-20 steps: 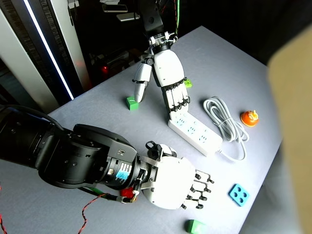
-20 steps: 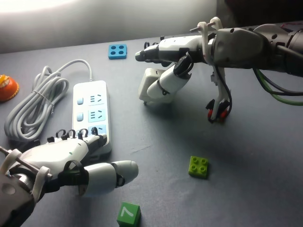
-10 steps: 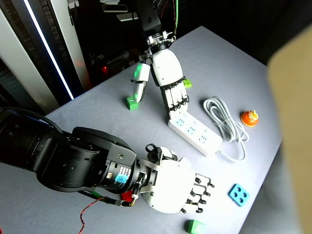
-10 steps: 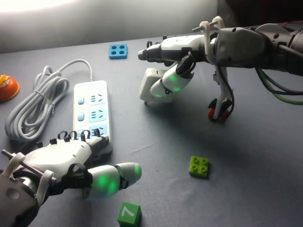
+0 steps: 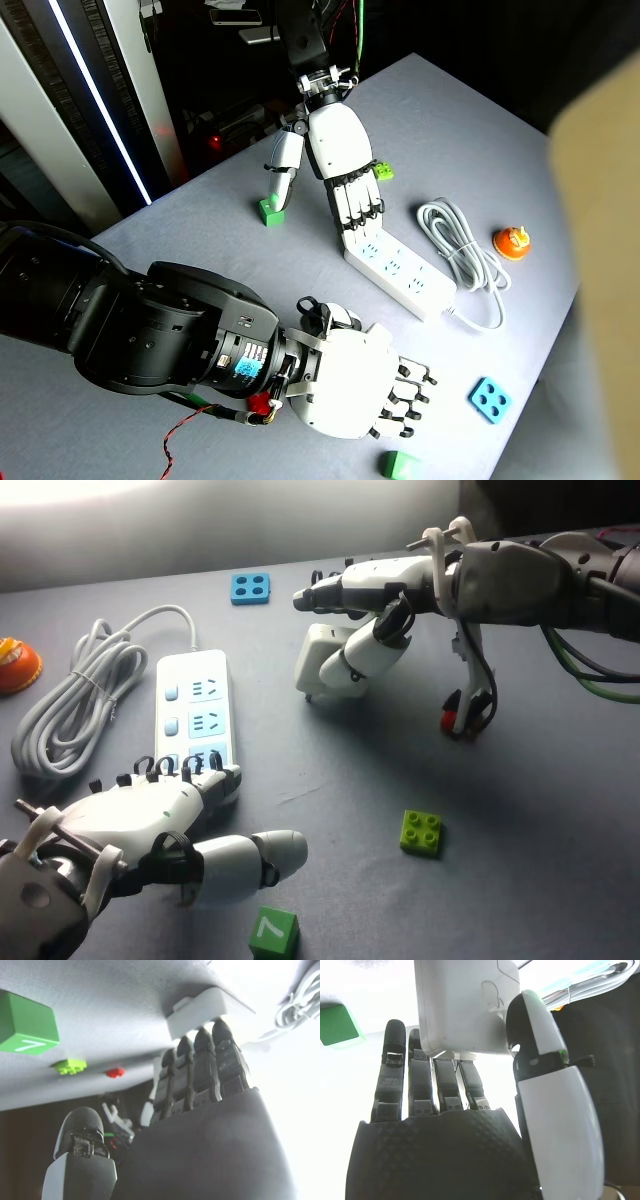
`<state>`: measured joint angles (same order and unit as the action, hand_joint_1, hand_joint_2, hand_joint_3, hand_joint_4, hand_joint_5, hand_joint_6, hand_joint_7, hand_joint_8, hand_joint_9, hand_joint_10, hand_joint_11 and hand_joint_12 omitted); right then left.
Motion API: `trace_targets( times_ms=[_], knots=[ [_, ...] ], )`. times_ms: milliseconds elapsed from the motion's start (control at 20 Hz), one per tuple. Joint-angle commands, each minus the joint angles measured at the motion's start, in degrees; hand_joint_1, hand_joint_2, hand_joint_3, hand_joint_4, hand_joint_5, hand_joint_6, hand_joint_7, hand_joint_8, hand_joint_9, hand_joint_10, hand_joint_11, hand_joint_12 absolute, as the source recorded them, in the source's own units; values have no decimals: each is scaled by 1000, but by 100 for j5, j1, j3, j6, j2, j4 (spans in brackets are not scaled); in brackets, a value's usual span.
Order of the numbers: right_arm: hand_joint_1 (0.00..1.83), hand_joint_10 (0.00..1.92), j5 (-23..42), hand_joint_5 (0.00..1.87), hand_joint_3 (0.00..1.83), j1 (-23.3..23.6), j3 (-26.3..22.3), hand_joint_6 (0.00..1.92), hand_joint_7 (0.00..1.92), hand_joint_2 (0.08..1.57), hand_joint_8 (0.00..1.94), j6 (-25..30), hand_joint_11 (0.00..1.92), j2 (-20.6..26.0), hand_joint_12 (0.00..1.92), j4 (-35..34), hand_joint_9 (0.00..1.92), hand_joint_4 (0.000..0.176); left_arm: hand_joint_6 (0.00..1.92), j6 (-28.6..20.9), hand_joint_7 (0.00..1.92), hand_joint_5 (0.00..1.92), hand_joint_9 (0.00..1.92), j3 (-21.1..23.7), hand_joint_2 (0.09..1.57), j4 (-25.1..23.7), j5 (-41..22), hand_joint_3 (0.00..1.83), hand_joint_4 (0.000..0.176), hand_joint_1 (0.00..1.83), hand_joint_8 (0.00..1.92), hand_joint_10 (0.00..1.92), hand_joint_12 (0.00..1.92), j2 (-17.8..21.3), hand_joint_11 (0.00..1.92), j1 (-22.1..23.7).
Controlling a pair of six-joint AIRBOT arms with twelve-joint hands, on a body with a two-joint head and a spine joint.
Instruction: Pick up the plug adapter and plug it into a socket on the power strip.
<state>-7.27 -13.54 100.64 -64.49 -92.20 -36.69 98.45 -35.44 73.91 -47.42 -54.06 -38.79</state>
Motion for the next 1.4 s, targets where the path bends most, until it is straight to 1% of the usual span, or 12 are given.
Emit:
trace_targets(
  times_ms=[0, 300, 450, 650, 700, 750, 800, 900, 1000, 1150, 1300, 1350],
  knots=[
    [914, 6, 446, 120, 0, 2, 25, 5, 156, 1151, 4, 7, 0, 70, 681, -36, 168, 0, 5, -68, 127, 95, 89, 34, 1158, -232, -19, 0, 0, 0, 4, 2, 237, -22, 0, 13],
    [1010, 16, 452, 324, 1, -7, 24, 13, 340, 1163, 8, 10, 1, 84, 1070, -37, 365, 0, 4, -100, 140, 105, 104, 47, 1165, -232, -14, 0, 0, 0, 5, 6, 258, -22, 0, -78],
    [1108, 12, 463, 513, 0, 12, 23, 13, 488, 1127, 5, 15, 146, 59, 1109, -37, 508, 0, 0, -103, 118, 93, 78, 39, 1167, -233, -24, 2, 0, 0, 2, 3, 184, -22, 0, -78],
    [1190, 25, 509, 726, 0, 68, 24, 18, 709, 1146, 10, 31, 344, -14, 1117, -37, 730, 0, 0, -134, 121, 98, 84, 27, 1175, -233, -24, 2, 0, 0, 1, 1, 229, -22, 0, -76],
    [1140, 72, 510, 801, 0, 78, 24, 967, 876, 1189, 22, 31, 586, -23, 1064, -37, 906, 0, 2, -134, 133, 105, 93, 29, 1176, -233, -23, 1, 0, 0, 4, 2, 257, -22, 0, -75],
    [1182, 116, 511, 780, 0, 90, 24, 1186, 922, 1185, 902, 31, 653, -35, 1138, -37, 1017, 0, 2, -136, 138, 108, 97, 32, 1176, -233, -23, 0, 0, 0, 4, 3, 272, -22, 0, -75],
    [1201, 208, 515, 768, 0, 98, 24, 1182, 925, 1187, 1154, 31, 716, -46, 1292, -37, 1132, 0, 0, -136, 132, 104, 93, 36, 1173, -233, -23, 0, 0, 0, 1, 0, 254, -22, 0, -75],
    [1230, 901, 524, 848, 2, 103, 24, 1029, 950, 1162, 1236, 31, 785, -54, 1521, -37, 991, 0, 8, -137, 144, 123, 104, 43, 1178, -233, -13, 2, 0, 0, 6, 5, 249, -16, 0, -76],
    [1247, 1226, 524, 908, 0, 103, 24, 915, 952, 1148, 1275, 29, 782, -52, 1644, -37, 886, 0, 3, -137, 147, 123, 104, 42, 1182, -233, -5, 2, 0, 0, 4, 3, 232, -14, 0, -77],
    [1245, 1277, 524, 946, 0, 107, 23, 869, 951, 1139, 1264, 7, 728, -42, 1684, -34, 833, 0, 2, -136, 158, 133, 118, 36, 1173, -233, -5, 0, 0, 0, 1, 1, 297, -15, 0, -85],
    [1248, 1317, 530, 950, 1, 171, 23, 851, 931, 1144, 1304, 1, 717, -23, 1705, 59, 796, 0, 2, -138, 108, 87, 74, 33, 1177, -232, -5, 1, 0, 0, 2, 2, 138, -13, 0, -88],
    [1249, 1320, 557, 946, 1, 197, 22, 854, 930, 1145, 1308, 1, 713, -18, 1711, 187, 792, 0, 2, -138, 136, 116, 101, 33, 1178, -232, -5, 0, 0, 0, 3, 3, 206, -13, 0, -86]
  ],
)
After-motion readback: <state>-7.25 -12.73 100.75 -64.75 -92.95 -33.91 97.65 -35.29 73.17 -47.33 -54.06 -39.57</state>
